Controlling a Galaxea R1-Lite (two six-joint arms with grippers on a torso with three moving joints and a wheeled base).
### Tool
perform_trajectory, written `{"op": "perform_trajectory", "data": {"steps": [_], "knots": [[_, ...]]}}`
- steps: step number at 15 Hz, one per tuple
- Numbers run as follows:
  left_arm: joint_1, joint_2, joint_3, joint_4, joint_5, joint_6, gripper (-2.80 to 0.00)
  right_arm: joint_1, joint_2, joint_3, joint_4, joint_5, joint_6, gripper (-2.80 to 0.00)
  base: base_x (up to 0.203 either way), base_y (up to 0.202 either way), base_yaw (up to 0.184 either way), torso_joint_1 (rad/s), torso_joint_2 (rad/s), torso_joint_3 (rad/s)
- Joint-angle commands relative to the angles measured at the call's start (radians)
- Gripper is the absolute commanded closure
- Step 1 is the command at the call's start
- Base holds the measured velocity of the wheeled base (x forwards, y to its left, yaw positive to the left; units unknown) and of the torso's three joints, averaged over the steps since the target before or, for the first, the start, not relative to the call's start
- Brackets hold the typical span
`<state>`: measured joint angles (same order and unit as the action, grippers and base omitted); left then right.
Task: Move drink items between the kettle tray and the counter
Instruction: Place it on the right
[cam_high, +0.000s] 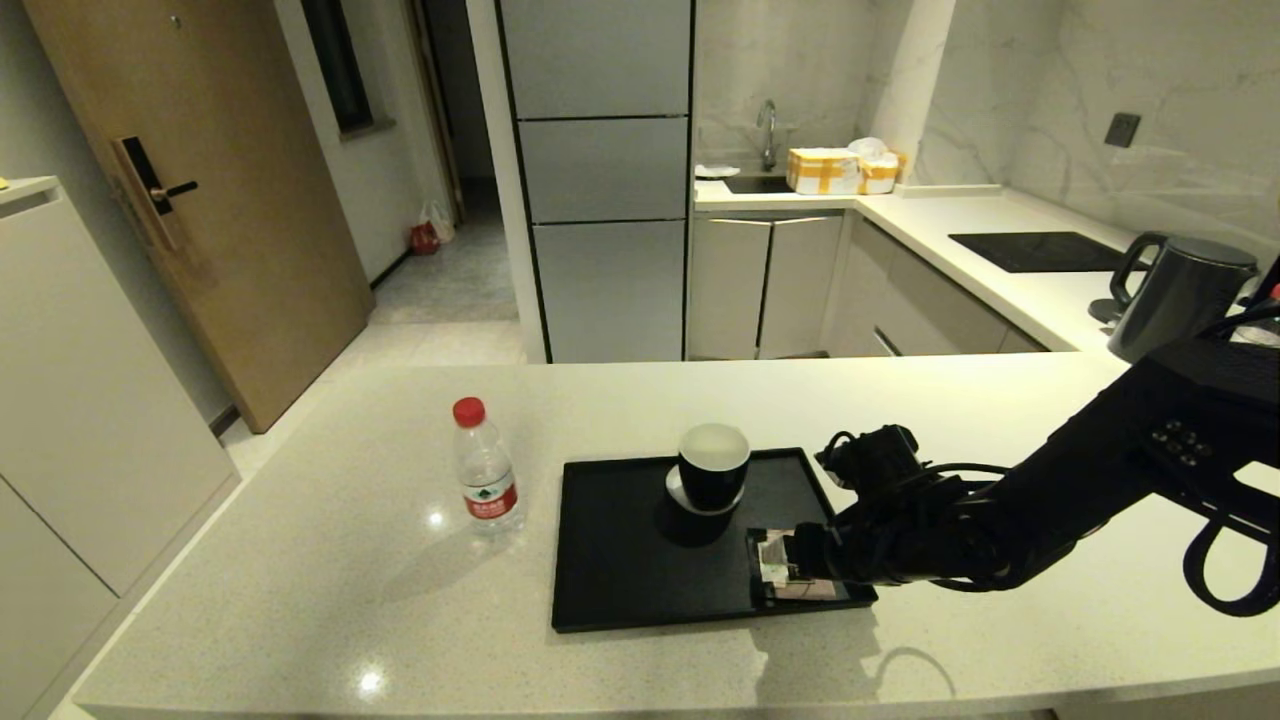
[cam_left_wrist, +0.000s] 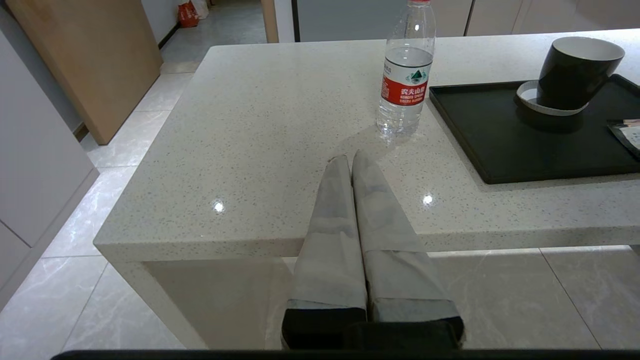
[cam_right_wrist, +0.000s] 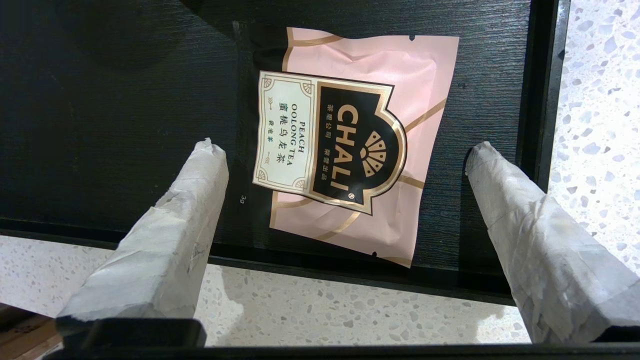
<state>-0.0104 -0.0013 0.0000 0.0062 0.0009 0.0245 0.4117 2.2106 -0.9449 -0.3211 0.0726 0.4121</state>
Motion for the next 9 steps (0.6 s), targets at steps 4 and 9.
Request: {"op": "perform_trajectory", "data": {"steps": [4, 9], "knots": [[0.000, 0.001, 0.000, -0.002, 0.001, 0.000, 0.00, 0.001, 0.021, -0.009, 0.001, 0.000, 0.004, -2.80, 0.000, 0.000, 0.000, 0.000, 0.00, 0.000], [0.001, 0.001, 0.000, 0.000, 0.001, 0.000, 0.00, 0.002, 0.028, -0.006, -0.004, 0.000, 0.002, -2.80, 0.000, 0.000, 0.000, 0.000, 0.00, 0.000]]}}
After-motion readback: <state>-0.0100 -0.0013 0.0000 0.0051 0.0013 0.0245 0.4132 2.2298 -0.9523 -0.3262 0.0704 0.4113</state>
